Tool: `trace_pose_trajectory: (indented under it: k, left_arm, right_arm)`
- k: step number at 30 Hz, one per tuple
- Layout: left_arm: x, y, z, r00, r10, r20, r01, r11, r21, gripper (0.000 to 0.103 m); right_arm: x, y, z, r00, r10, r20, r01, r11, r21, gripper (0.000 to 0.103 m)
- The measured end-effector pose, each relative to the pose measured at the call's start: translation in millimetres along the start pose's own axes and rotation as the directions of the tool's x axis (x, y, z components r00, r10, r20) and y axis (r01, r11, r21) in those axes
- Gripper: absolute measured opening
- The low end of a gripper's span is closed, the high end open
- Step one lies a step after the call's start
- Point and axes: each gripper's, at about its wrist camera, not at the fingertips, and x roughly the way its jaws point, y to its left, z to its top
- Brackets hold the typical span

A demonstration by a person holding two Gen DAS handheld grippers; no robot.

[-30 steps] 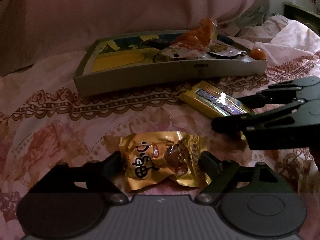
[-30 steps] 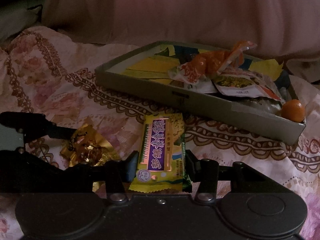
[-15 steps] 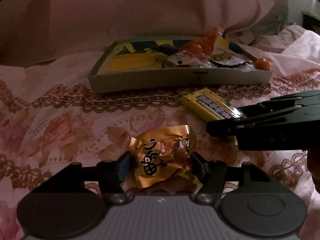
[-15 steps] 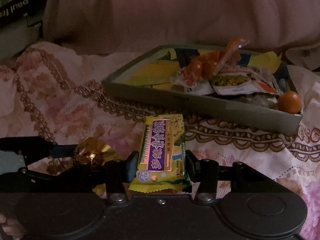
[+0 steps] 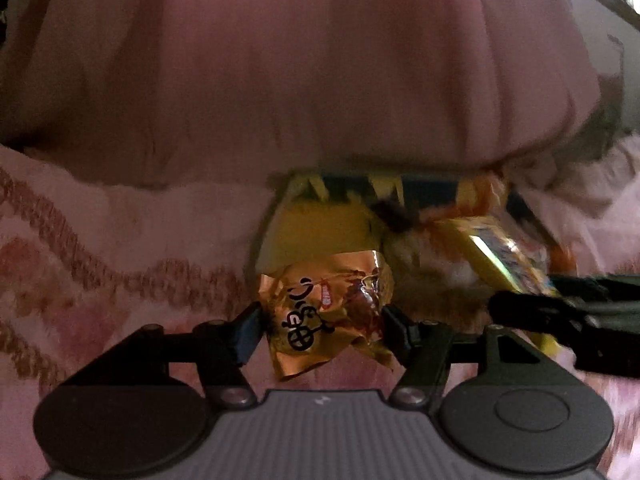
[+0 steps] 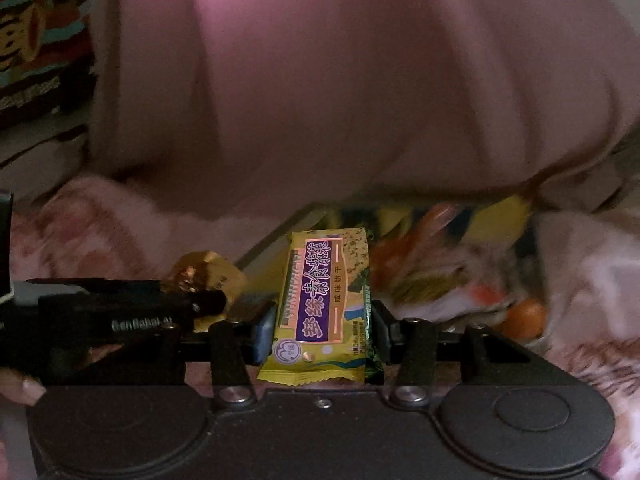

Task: Organize snacks
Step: 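Carry both snacks into the box and open both grippers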

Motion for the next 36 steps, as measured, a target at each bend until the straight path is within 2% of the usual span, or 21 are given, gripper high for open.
trace_pose_trajectory:
  k: [5, 10, 14, 17, 23, 30, 36]
  left_arm:
    - [34.2, -15.6, 41.0, 0.999, 0.022, 0.045, -0.020, 0.998, -0.055, 0.068]
    - [77.6, -27.9, 63.3, 0.999, 0.038, 0.022, -0.035, 0.991, -0.127, 0.068]
    - [106.0, -31.3, 61.1, 0.997, 0.069, -0.029, -0.073, 0.984, -0.164, 0.069]
    - [119.1, -31.8, 52.2, 0.996, 0.067, -0.054, -0.075, 0.981, -0.180, 0.069]
    - [129.6, -35.4, 39.1, 0.997, 0.044, -0.060, -0.055, 0.977, -0.205, 0.069]
    - [134.3, -35.0, 31.6, 0.994, 0.055, -0.090, -0.076, 0.967, -0.244, 0.070]
    - [133.8, -38.9, 34.1, 0.994, 0.051, -0.093, -0.072, 0.968, -0.239, 0.076]
  right_arm:
    - [7.9, -26.6, 14.4, 0.991, -0.116, 0.072, 0.113, 0.993, 0.037, 0.051]
    - [31.0, -41.9, 21.5, 0.984, -0.160, 0.082, 0.155, 0.985, 0.071, 0.051]
    - [47.4, -48.9, 12.4, 0.980, -0.193, 0.053, 0.189, 0.979, 0.074, 0.051]
    - [57.1, -52.4, 7.7, 0.978, -0.206, 0.039, 0.203, 0.977, 0.071, 0.051]
    - [61.4, -52.9, -1.6, 0.973, -0.230, 0.020, 0.229, 0.972, 0.059, 0.051]
    - [62.0, -53.6, -5.1, 0.969, -0.248, 0.017, 0.246, 0.967, 0.069, 0.051]
    - [62.6, -54.6, -5.8, 0.970, -0.244, 0.016, 0.242, 0.968, 0.069, 0.055]
